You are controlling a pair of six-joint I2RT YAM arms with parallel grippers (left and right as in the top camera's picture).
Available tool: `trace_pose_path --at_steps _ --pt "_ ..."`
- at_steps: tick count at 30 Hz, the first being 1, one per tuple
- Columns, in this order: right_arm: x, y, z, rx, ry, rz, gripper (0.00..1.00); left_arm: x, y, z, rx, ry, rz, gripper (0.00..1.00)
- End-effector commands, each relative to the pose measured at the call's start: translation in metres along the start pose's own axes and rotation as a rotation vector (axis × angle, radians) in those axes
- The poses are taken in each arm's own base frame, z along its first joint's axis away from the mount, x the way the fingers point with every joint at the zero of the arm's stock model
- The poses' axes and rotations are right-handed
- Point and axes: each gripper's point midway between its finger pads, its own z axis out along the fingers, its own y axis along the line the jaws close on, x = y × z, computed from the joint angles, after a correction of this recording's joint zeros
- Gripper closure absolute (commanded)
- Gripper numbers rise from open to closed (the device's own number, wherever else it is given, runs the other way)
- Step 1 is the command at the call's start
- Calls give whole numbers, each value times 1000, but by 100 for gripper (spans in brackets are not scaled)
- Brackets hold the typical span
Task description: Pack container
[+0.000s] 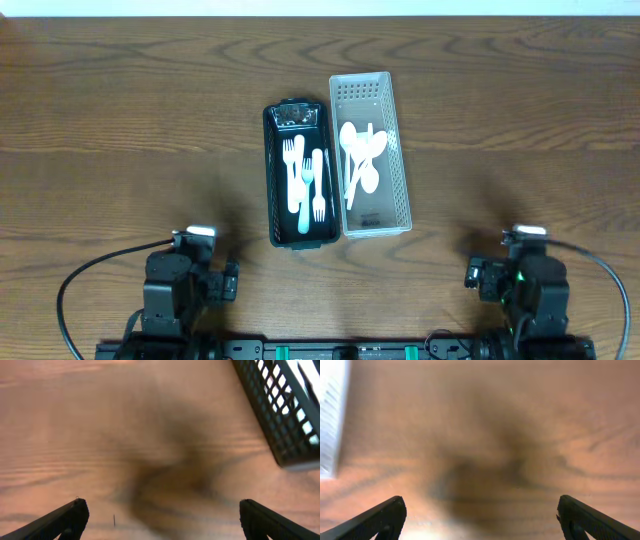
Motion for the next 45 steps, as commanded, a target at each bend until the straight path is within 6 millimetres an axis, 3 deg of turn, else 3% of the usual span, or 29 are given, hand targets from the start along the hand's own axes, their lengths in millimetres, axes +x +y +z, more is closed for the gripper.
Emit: trace_pose_path --at_steps 1,6,10,16,23,45 --pt "-30 6 -16 -40 -193 -2 1 0 0 -3 -2 1 13 2" --pt "-91 14 -30 -63 -536 -33 1 0 0 -3 -2 3 13 2" --pt "-111 21 -25 -72 -707 -37 1 0 0 -3 -2 3 13 2" --pt "-88 30 5 -89 -678 -63 1 0 0 -3 -2 3 13 2" --pt "-88 39 5 -122 -682 -127 1 0 0 -3 -2 3 13 2" --pt "-88 39 5 -122 -681 -127 1 0 0 -3 -2 3 13 2"
